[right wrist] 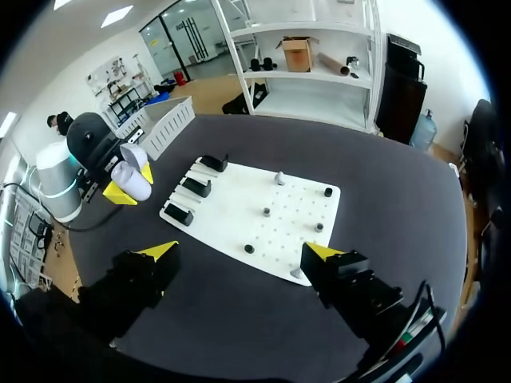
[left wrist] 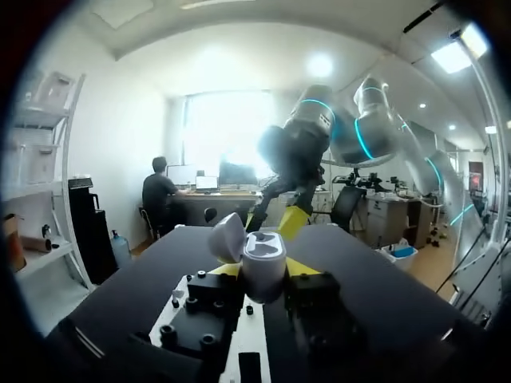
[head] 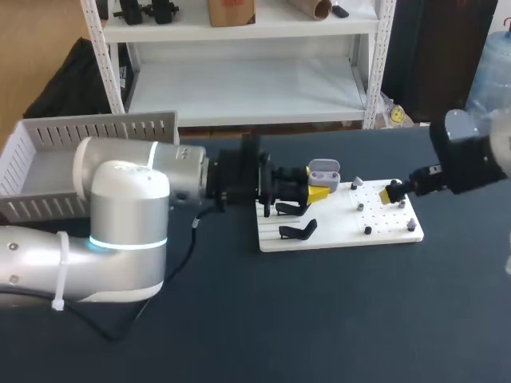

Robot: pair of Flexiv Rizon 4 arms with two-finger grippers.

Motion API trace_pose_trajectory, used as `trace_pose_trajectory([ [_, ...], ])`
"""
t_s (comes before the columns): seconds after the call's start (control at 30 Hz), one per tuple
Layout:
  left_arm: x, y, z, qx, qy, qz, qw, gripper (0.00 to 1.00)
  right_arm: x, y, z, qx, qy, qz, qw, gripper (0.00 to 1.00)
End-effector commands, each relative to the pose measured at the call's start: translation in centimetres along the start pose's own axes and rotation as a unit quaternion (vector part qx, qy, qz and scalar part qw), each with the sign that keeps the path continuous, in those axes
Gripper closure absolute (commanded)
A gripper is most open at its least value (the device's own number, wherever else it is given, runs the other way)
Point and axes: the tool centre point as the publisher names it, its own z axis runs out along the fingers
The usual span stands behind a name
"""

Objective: Pick up each earbud case from the left stands, insert the matching earbuds, close the lid, and place the case in the box.

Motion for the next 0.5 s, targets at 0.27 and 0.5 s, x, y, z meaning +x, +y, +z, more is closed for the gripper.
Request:
trace_pose_trajectory([
  [0.27,0.3,-1.0,-1.7,-0.047,-0.003,-0.019,0.999,1.00,1.8,-1.3,-2.3,0.198,0.073,-0.013,0.977,0.00],
  [0.5,0.4,-0.9,-2.6,-0.058,0.014,-0.005,0.998,1.00,3.7,-2.0,-2.1,0.249,0.104,-0.022,0.963,0.00],
])
